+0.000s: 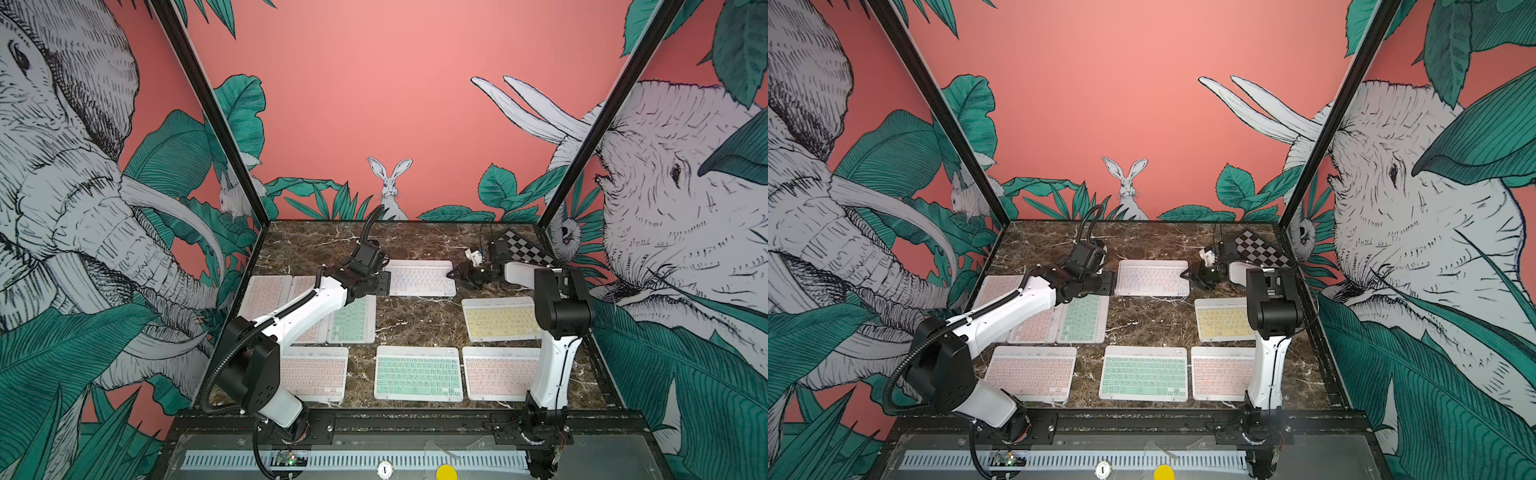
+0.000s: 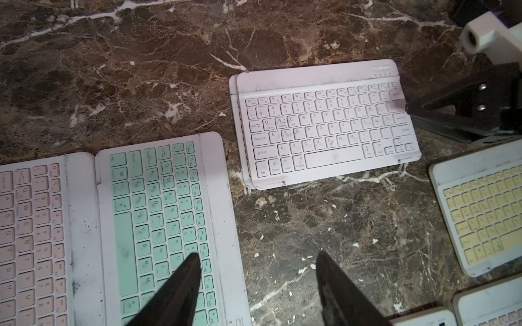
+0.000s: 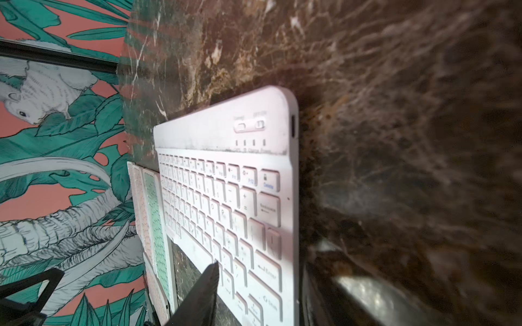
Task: Stack the numeric keypads
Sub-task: Place the numeric keypad at the numeric keypad.
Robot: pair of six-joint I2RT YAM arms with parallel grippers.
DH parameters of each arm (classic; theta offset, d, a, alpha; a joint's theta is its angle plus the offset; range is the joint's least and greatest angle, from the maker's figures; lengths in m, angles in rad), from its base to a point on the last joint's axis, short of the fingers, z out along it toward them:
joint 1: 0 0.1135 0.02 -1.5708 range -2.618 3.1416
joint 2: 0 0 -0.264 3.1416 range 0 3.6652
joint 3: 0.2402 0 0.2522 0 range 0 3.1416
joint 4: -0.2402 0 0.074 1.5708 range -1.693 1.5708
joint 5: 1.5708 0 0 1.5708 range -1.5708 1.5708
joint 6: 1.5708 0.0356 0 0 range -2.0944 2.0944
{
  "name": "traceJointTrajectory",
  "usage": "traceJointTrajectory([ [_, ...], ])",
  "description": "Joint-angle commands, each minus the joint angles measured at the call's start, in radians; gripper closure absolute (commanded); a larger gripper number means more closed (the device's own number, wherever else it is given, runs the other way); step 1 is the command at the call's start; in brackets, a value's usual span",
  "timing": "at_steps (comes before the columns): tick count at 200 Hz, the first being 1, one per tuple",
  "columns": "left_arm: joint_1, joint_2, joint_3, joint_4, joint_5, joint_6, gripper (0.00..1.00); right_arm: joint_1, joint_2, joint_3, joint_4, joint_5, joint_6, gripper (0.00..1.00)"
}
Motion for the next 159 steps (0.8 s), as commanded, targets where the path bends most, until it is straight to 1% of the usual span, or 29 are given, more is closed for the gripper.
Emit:
traceJointTrajectory([
  [1, 0.006, -0.024, -0.014, 0.010, 0.004, -0.002, 0.33, 0.000, -0.041, 0.009, -0.058, 0.064, -0.038, 0.52],
  [49, 0.006, -0.042, -0.038, 0.025, -0.002, -0.001, 0.33, 0.024, -0.067, 0.006, -0.082, 0.115, -0.062, 0.51],
  [103, 0.006, -0.051, -0.062, 0.044, 0.002, -0.008, 0.33, 0.060, -0.069, 0.015, -0.102, 0.140, -0.062, 0.51],
  [112, 0.006, -0.052, -0.063, 0.044, 0.003, -0.006, 0.33, 0.069, -0.066, 0.050, -0.108, 0.145, -0.062, 0.51],
  [159, 0.006, -0.057, -0.071, 0.050, 0.004, -0.002, 0.33, 0.093, -0.059, 0.068, -0.116, 0.168, -0.049, 0.51],
])
